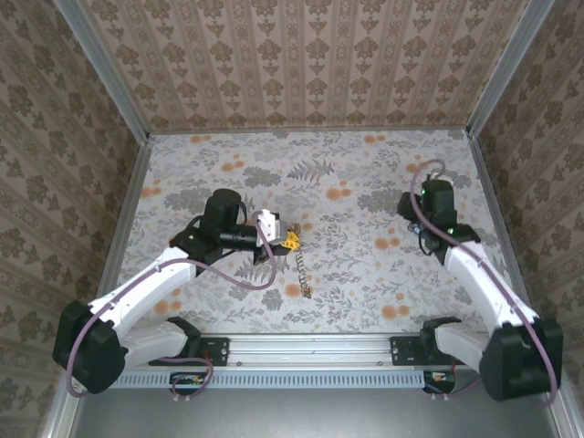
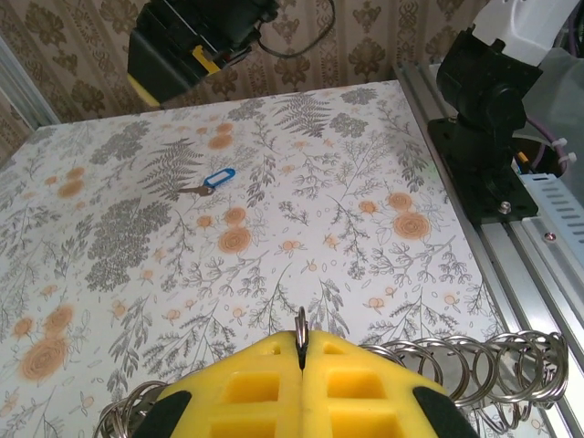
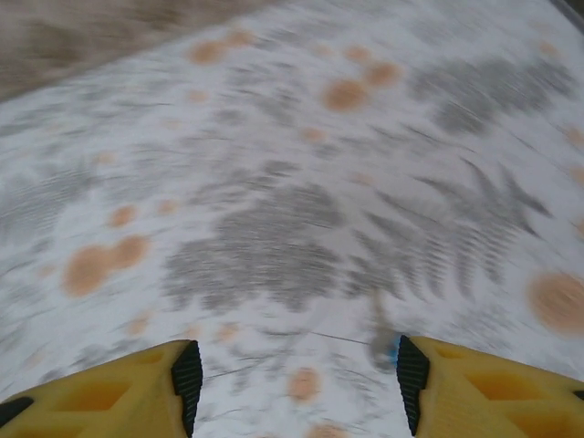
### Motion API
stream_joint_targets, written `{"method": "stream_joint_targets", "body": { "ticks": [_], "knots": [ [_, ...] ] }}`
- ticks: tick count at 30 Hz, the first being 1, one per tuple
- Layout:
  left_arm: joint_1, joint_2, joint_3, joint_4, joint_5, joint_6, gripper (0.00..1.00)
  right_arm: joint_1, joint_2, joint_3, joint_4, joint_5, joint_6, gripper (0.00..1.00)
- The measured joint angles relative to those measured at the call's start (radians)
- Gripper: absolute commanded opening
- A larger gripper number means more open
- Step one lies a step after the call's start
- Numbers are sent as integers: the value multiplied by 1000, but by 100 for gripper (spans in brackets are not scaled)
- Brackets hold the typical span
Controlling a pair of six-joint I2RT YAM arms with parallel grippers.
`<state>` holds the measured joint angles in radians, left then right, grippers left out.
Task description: Put the keys on the keyring
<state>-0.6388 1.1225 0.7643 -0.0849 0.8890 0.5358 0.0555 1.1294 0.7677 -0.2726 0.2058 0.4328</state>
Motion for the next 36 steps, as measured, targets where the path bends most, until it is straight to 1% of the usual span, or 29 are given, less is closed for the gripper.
{"method": "stream_joint_targets", "body": {
  "ticks": [2,3,4,8,13,21,22,23,25,30,32,36],
  "knots": [
    [5,1,-13,5,0,0,0,-54,92,49,-84,-6,43,58],
    [6,2,-17,6,0,-1,0,-66,139,74,-124,-8,53,57],
    [6,3,-20,10,0,-2,0,-72,191,103,-164,-10,60,53],
    [6,6,-21,11,0,-5,0,-74,383,214,-270,-37,39,43],
    [6,6,-21,10,0,-5,0,-70,521,308,-335,-40,4,41],
    [6,13,-21,6,2,-4,0,-24,639,358,-373,16,-18,39],
    [6,16,-21,5,5,-3,0,-18,650,359,-376,18,-18,36],
    [6,20,-21,3,9,-3,0,-10,662,361,-381,22,-17,35],
    [6,31,-21,4,22,-4,0,0,681,365,-386,30,-18,34],
    [6,54,-21,3,39,-4,0,3,688,365,-389,73,-18,28],
    [6,55,-21,3,42,-4,0,3,688,365,-390,90,-20,24],
    [6,55,-21,3,46,-4,0,3,688,365,-389,120,-28,21]
  ]
}}
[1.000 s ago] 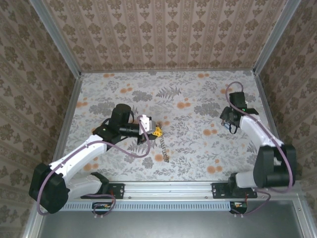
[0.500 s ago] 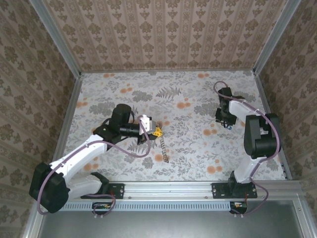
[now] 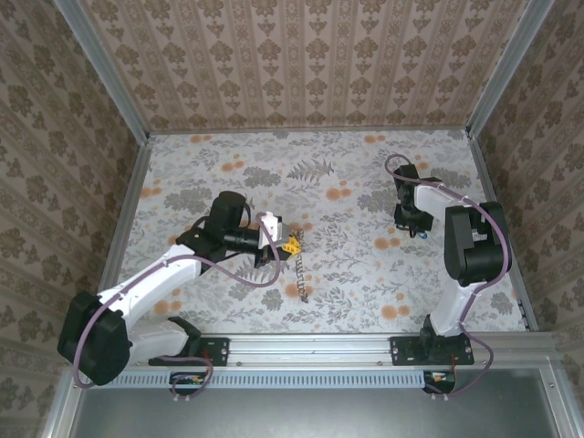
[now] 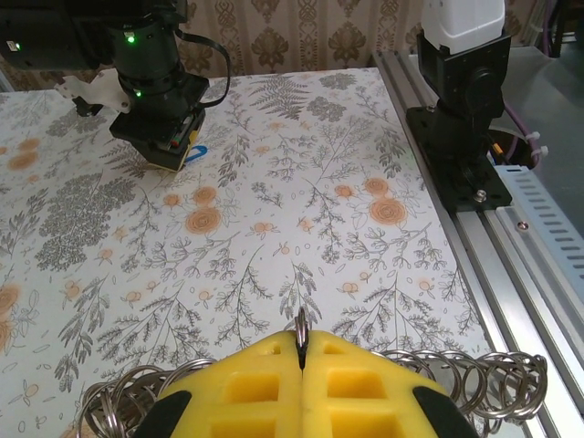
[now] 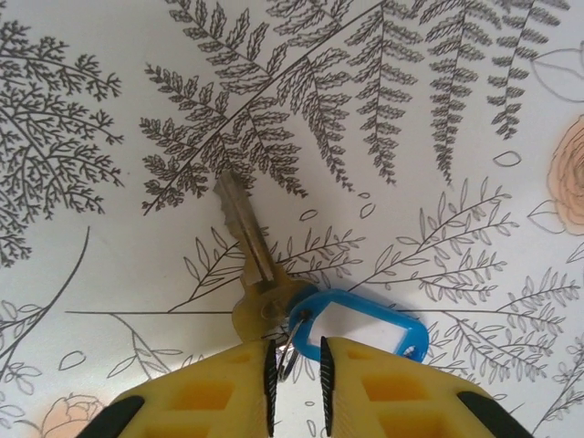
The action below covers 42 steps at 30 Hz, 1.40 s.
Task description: Put the keys on the keyring
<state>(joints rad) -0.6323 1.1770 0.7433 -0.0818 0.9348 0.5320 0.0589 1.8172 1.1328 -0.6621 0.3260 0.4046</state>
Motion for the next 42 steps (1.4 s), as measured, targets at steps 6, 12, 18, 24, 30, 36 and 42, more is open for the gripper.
{"method": "stream_joint_targets", "body": {
  "ticks": [6,12,18,24,30,36,42],
  "knots": [
    [0,0,0,0,1,0,0,0,0,0,0,24,-14,16],
    [0,0,0,0,1,0,0,0,2,0,0,34,-18,11],
    [0,0,0,-1,0,1,0,0,2,-1,11,33,-38,3],
    [4,-27,0,-47,-16,12,0,8,-35,-14,25,-22,-43,0],
    [74,-132,43,-148,-23,12,0,140,-134,-18,36,-180,-38,0],
    [189,-278,72,-261,-6,19,0,354,-144,-18,101,-332,27,0],
    [275,-345,101,-397,11,30,0,523,4,134,113,-434,79,2]
  ]
}}
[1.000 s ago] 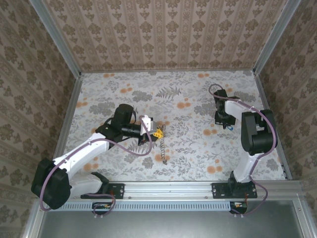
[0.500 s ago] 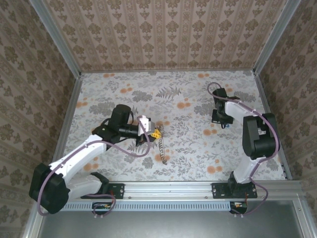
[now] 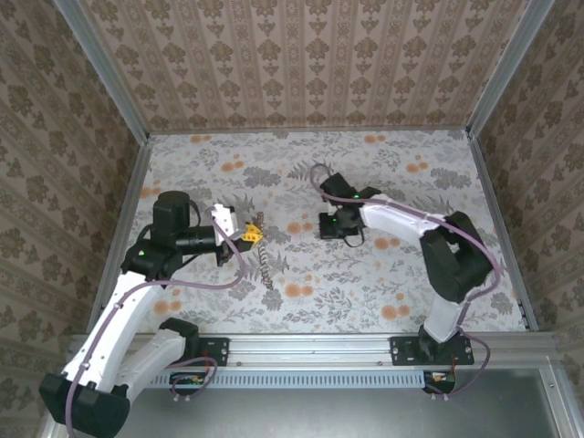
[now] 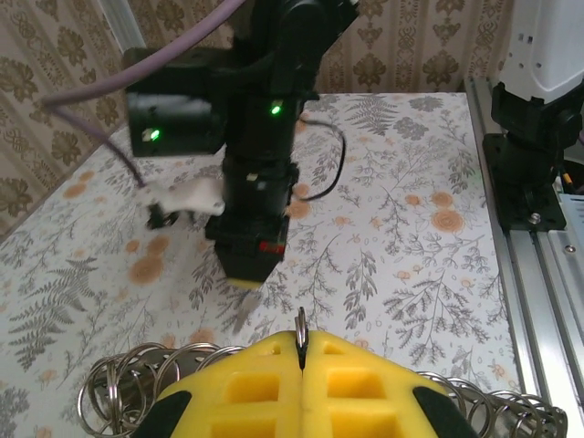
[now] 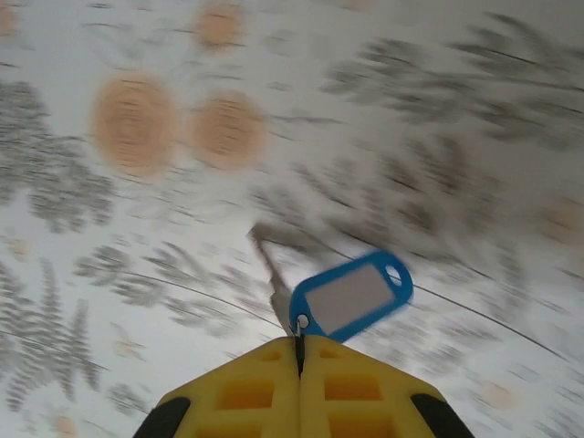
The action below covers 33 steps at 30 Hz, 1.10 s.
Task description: Put the keys on the keyring
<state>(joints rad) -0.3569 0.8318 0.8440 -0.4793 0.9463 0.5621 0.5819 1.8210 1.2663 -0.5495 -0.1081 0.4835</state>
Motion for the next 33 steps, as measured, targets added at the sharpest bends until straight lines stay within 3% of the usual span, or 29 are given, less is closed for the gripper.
{"method": "stream_joint_targets", "body": {
  "ticks": [9,13,17,21,26,29,33],
  "knots": [
    [19,-79,16,-69,15,0,0,134,269,296,11,-171,49,8],
    [23,-102,16,-71,27,0,0,177,330,329,20,-226,75,29],
    [25,-109,8,-69,49,14,0,166,321,304,60,-264,72,41],
    [25,-117,-43,-37,90,17,0,104,192,134,165,-292,54,44],
    [22,-90,-71,14,136,16,0,-39,-78,-104,329,-341,-9,43],
    [4,-52,-70,32,151,22,0,-89,-262,-246,452,-347,-116,46],
    [-51,14,-60,30,146,73,0,-67,-474,-407,606,-390,-319,49]
  ]
}}
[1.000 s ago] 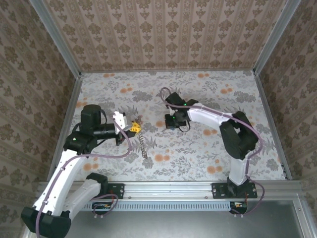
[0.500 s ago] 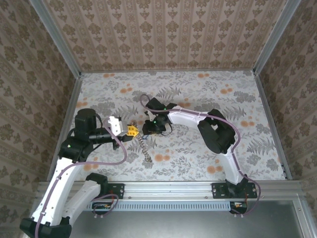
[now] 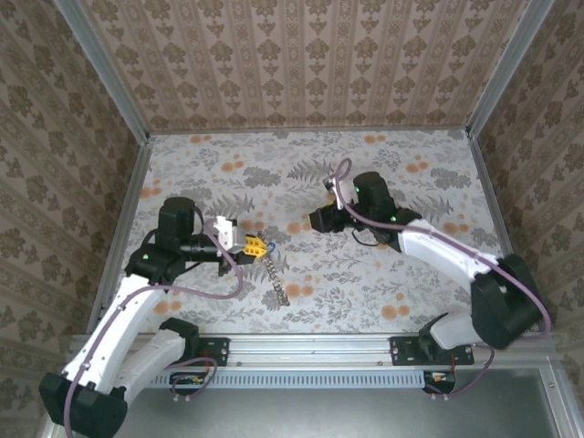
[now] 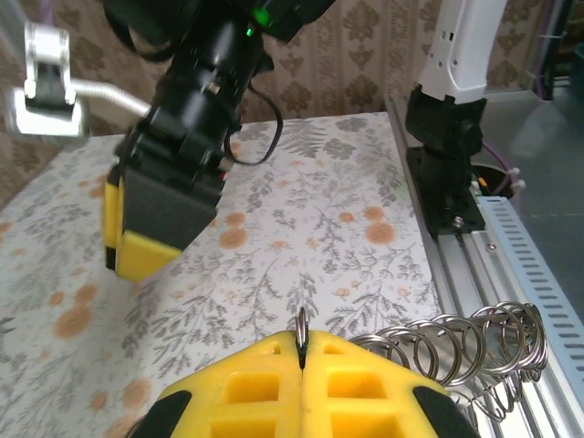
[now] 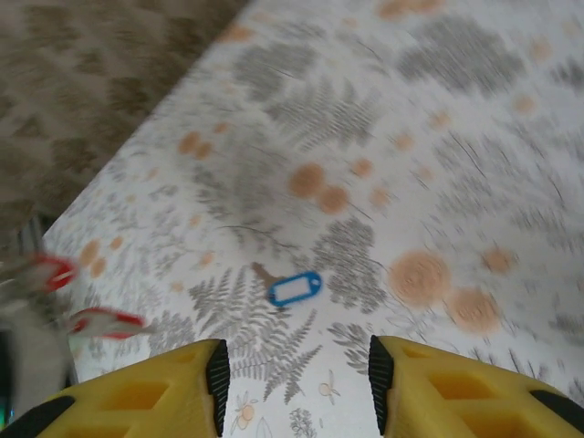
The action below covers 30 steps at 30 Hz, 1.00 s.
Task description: Put the keys on the keyring
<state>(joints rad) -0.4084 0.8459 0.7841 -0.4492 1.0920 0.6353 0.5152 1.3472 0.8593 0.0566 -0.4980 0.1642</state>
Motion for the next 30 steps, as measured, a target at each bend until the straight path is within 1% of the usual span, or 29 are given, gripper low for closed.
{"method": "stream_joint_targets", "body": {
  "ticks": [2,5,10,15,19,21,25,30],
  "knots": [
    [-15,42,14,1,6,21,0,14,-83,-65,68,-43,-113,52],
    [-30,96,32,10,13,42,0,40,-154,-113,111,-113,-271,53],
    [-87,153,47,51,34,54,0,104,-189,-134,161,-171,-424,54],
    [-129,196,63,116,61,51,0,151,-196,-169,220,-195,-474,52],
    [-154,216,63,176,66,38,0,169,-205,-198,275,-211,-478,48],
    [-158,224,63,196,68,31,0,174,-219,-212,294,-214,-478,44],
    [-163,245,71,219,67,23,0,177,-261,-231,314,-214,-475,41],
    [-178,254,74,256,52,-3,0,187,-293,-254,338,-208,-475,36]
  ]
}}
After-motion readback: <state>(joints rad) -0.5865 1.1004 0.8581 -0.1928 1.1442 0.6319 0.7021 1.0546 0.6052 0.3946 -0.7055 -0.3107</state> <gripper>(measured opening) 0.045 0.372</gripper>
